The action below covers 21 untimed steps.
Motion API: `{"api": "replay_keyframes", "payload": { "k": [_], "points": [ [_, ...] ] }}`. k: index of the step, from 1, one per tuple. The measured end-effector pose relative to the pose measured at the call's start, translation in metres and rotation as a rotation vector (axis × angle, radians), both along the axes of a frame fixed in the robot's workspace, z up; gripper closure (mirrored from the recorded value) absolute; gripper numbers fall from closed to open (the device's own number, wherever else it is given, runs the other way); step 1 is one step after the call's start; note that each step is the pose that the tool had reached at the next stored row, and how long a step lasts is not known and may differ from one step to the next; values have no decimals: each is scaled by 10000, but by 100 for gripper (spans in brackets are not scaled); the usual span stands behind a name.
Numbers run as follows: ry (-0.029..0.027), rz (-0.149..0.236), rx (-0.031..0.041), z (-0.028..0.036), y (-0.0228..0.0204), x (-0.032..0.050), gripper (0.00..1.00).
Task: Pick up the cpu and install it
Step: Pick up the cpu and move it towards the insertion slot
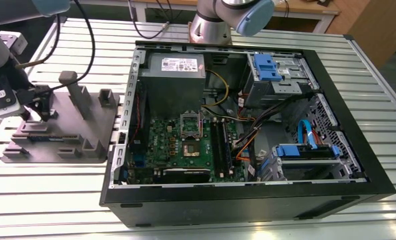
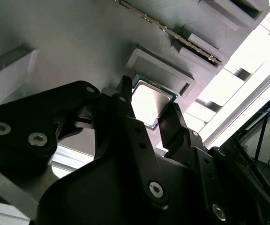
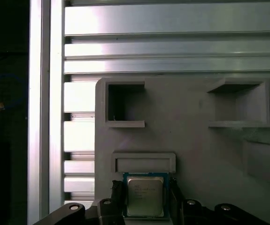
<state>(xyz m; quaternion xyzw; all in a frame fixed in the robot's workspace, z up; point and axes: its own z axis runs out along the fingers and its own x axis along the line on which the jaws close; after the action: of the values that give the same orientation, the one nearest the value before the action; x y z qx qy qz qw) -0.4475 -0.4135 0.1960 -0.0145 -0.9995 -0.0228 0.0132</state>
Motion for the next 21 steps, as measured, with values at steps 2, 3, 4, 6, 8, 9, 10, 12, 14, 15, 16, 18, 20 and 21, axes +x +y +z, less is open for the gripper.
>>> {"api": "replay_keyframes", "payload": {
  "k": [2, 3, 4, 6, 8, 9, 10, 12, 14, 15, 16, 18, 20, 21],
  "points": [
    [0, 0, 0, 46, 0, 0, 53],
    [0, 0, 0, 73, 0, 0, 53],
    [1, 0, -1, 104, 0, 0, 53],
    [0, 0, 0, 163, 0, 0, 53],
    [-1, 0, 0, 186, 0, 0, 53],
    [-1, 0, 1, 186, 0, 0, 53],
    [-3, 1, 2, 186, 0, 1, 53],
    [0, 0, 0, 188, 0, 0, 53],
    [0, 0, 0, 198, 0, 0, 53],
    [1, 0, 0, 205, 0, 0, 53],
    [0, 0, 0, 206, 0, 0, 53],
    [1, 0, -1, 210, 0, 0, 53],
    [0, 0, 0, 213, 0, 0, 53],
    [2, 0, -1, 218, 0, 0, 53]
  ]
}}
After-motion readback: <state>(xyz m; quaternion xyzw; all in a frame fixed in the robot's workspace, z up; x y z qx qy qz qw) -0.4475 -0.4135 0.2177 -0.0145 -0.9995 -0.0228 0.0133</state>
